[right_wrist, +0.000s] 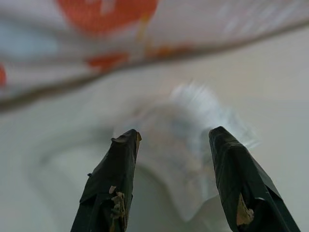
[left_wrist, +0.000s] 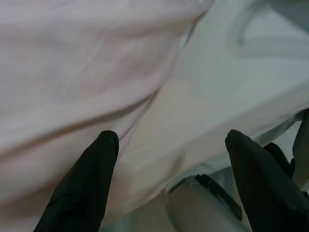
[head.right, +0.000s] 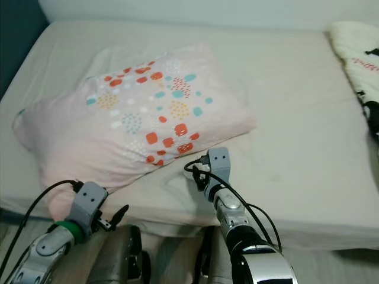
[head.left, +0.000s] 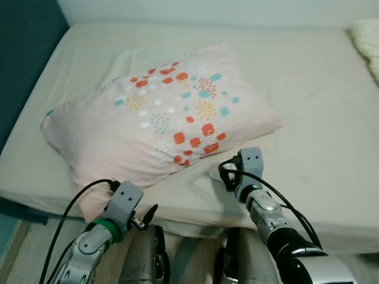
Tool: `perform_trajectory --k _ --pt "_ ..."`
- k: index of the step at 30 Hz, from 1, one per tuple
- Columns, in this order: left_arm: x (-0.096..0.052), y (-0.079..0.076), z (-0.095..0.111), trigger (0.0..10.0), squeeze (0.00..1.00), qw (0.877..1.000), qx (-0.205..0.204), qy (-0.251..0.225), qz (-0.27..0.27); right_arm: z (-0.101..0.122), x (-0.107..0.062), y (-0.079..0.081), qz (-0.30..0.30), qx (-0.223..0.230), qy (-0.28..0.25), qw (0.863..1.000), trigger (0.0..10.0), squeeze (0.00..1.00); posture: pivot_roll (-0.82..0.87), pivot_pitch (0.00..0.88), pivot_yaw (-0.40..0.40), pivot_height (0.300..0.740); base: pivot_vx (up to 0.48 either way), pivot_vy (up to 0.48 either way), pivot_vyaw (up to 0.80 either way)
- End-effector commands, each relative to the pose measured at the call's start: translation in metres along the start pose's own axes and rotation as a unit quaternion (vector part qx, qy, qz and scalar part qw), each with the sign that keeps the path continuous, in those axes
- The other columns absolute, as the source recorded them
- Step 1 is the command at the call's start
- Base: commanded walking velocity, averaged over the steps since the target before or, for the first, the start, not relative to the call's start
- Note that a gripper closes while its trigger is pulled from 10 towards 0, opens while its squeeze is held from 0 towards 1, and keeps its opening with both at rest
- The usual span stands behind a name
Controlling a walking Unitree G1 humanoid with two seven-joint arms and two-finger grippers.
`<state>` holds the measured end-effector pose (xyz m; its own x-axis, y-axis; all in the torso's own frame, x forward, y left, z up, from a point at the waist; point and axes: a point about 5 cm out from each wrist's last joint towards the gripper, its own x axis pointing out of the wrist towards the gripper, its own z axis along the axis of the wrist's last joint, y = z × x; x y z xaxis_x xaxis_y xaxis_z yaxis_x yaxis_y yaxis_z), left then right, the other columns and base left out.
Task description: Clean up the room
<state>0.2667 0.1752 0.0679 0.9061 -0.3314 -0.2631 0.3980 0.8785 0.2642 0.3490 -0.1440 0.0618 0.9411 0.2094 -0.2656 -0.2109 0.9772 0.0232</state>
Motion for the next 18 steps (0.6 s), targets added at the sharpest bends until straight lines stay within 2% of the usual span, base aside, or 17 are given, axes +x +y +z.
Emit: perform_trajectory --k 1,4,5,6,7,8,11,18 --pt "-0.008 0.002 -0.007 10.0 0.00 1.000 -0.006 0.018 -0.001 -0.014 -0.003 -0.001 0.001 0.021 0.045 0.999 10.0 0.00 0.29 0.328 0.076 0.616 0.000 0.000 0.00" --pt "-0.010 0.003 -0.007 10.0 0.00 1.000 -0.007 0.021 0.002 -0.019 -0.004 -0.003 0.001 0.020 0.069 0.997 10.0 0.00 0.31 0.330 0.071 0.616 0.000 0.000 0.00" --pt "-0.011 0.003 -0.006 10.0 0.00 1.000 -0.008 0.021 0.004 -0.022 -0.005 -0.006 -0.014 -0.003 0.084 0.996 4.5 0.00 0.31 0.328 0.070 0.616 0.000 0.000 0.00" --pt "-0.011 0.003 -0.006 10.0 0.00 1.000 -0.009 0.021 0.006 -0.024 -0.006 -0.009 -0.024 -0.020 0.092 0.995 1.6 0.00 0.31 0.328 0.070 0.616 0.000 0.000 0.00" --pt "-0.011 0.003 -0.006 10.0 0.00 1.000 -0.011 0.021 0.008 -0.025 -0.007 -0.012 -0.035 -0.031 0.098 0.994 0.0 0.00 0.31 0.323 0.066 0.616 0.000 0.000 0.00" --pt "-0.011 0.003 -0.005 10.0 0.00 1.000 -0.012 0.021 0.009 -0.025 -0.008 -0.016 -0.045 -0.045 0.102 0.993 0.0 0.00 0.30 0.320 0.065 0.616 0.000 0.000 0.00" --pt "-0.010 0.003 -0.004 10.0 0.00 1.000 -0.013 0.021 0.009 -0.023 -0.007 -0.018 -0.052 -0.045 0.100 0.993 0.0 0.00 0.30 0.316 0.063 0.616 0.000 0.000 0.00" --pt "0.001 0.000 0.001 10.0 0.00 1.000 -0.019 0.015 0.009 0.000 -0.002 -0.026 -0.069 -0.029 0.049 0.996 0.0 0.00 0.26 0.277 0.050 0.616 0.000 0.000 0.00"
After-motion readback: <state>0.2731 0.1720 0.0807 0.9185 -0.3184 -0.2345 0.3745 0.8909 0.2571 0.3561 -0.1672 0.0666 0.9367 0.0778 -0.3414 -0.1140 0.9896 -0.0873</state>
